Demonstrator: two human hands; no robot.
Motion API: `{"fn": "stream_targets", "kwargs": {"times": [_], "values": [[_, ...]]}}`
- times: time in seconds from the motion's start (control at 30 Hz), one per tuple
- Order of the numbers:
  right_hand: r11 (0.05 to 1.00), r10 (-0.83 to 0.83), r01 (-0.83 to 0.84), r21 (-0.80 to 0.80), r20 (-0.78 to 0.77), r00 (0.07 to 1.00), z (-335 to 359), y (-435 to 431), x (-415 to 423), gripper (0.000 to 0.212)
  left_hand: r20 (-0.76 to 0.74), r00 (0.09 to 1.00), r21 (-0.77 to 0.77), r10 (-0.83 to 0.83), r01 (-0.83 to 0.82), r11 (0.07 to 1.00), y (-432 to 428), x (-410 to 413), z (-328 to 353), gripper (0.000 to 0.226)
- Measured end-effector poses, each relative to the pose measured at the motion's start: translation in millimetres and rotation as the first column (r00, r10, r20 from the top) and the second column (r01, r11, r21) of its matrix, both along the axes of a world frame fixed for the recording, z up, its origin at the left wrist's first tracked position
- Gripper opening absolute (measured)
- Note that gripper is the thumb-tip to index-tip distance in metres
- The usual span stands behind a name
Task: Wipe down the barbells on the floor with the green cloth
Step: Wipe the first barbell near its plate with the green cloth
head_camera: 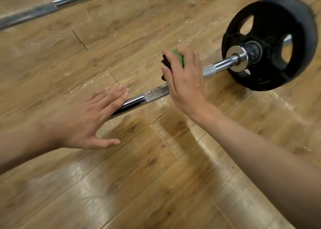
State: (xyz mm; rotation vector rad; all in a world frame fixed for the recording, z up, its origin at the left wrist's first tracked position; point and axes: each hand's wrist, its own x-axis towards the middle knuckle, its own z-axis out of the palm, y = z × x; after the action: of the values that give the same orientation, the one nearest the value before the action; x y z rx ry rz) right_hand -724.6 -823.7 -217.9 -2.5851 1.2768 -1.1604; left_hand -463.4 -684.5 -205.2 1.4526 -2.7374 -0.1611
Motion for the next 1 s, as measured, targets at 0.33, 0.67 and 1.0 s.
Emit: {"fn": "stream_targets", "kwargs": {"times": [0.33,0.67,1.0], "values": [[0.995,0.094,-0.094,0.008,-0.166,0.982,-18,43,-49,0.039,0.036,0.999,0.018,-0.036,0.035,0.999,38,-33,2,0.109],[0.913,-0.340,0.370,0.170,-0.182,0.923,-2,6,-136,0.049,0.085,0.996,0.004,-0.027,0.027,1.000,73,-64,3,0.108],[0.913,-0.379,0.406,0.048,-0.270,0.885,1,42,-171,0.039,0.055,0.981,-0.041,-0.185,0.188,0.981,25,-142,1,0.094]]}}
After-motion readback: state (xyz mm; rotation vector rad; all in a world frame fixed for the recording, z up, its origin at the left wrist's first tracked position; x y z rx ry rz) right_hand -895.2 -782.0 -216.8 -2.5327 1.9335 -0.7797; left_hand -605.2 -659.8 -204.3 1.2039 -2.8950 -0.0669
